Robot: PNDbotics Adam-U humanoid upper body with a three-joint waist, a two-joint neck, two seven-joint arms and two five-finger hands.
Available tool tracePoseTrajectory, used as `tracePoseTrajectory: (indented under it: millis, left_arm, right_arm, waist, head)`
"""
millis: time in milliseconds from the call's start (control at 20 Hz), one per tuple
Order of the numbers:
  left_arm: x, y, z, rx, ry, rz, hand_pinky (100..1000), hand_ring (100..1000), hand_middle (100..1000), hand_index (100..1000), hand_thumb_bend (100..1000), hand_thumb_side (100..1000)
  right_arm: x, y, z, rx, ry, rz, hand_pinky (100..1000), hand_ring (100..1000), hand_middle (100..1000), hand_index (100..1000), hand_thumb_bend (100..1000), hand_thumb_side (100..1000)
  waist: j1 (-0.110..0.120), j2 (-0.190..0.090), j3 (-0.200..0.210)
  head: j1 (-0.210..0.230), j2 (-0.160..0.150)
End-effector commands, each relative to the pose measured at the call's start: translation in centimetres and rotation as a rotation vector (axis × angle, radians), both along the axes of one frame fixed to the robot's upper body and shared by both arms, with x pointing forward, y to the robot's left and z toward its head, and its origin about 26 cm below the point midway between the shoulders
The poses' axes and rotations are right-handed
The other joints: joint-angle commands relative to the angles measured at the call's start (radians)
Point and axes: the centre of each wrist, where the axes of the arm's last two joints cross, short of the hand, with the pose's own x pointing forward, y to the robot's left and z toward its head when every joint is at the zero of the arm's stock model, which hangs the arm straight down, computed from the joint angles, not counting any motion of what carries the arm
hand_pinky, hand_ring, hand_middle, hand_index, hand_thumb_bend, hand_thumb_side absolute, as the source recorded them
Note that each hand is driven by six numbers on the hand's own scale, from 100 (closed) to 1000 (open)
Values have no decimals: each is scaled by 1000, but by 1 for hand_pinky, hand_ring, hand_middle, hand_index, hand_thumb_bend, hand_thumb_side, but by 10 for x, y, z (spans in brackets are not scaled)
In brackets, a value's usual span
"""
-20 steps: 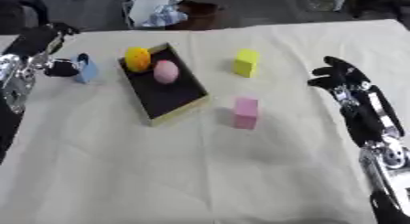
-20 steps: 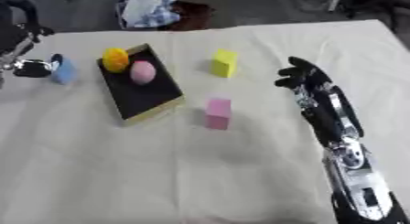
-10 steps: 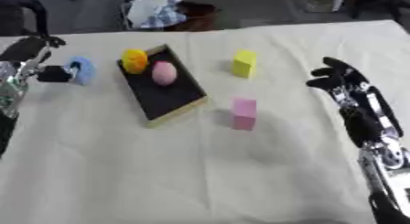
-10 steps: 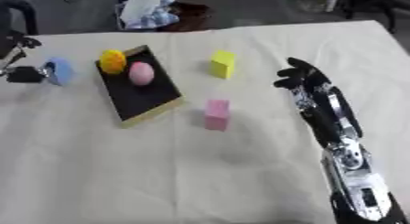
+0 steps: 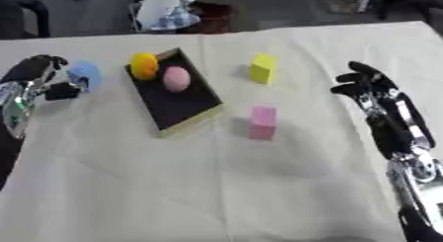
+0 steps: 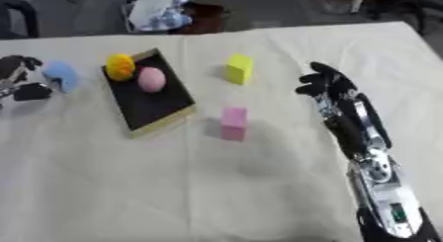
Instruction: Pick up objects on the table and place them in the box.
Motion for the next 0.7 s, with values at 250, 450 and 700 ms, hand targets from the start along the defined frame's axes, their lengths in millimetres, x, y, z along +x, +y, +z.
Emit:
tracePoseTrajectory:
  millis: [250,450,700]
  left_arm:
    - [1,4,8,4,-50,47,721,681,759,889,295,718]
    - [1,4,6,5,-89,83,716,671,754,887,258,699]
    - [1,4,3,3,-99,88,716,671,754,887,258,699]
  right_arm:
    - [1,-2,7,-9,-22,5,846,693,692,875,100,594]
    - [2,-2,7,-9,-22,5,846,693,692,875,100,593]
    - [2,-2,7,-10,-23,6,846,693,692,875,100,593]
  waist:
    - [-15,-1,-1]
    - [-17,0,-2]
    - [-17,0,-2]
  head:
    - [-2,-5]
    - [-2,-5]
    - [-2,-5]
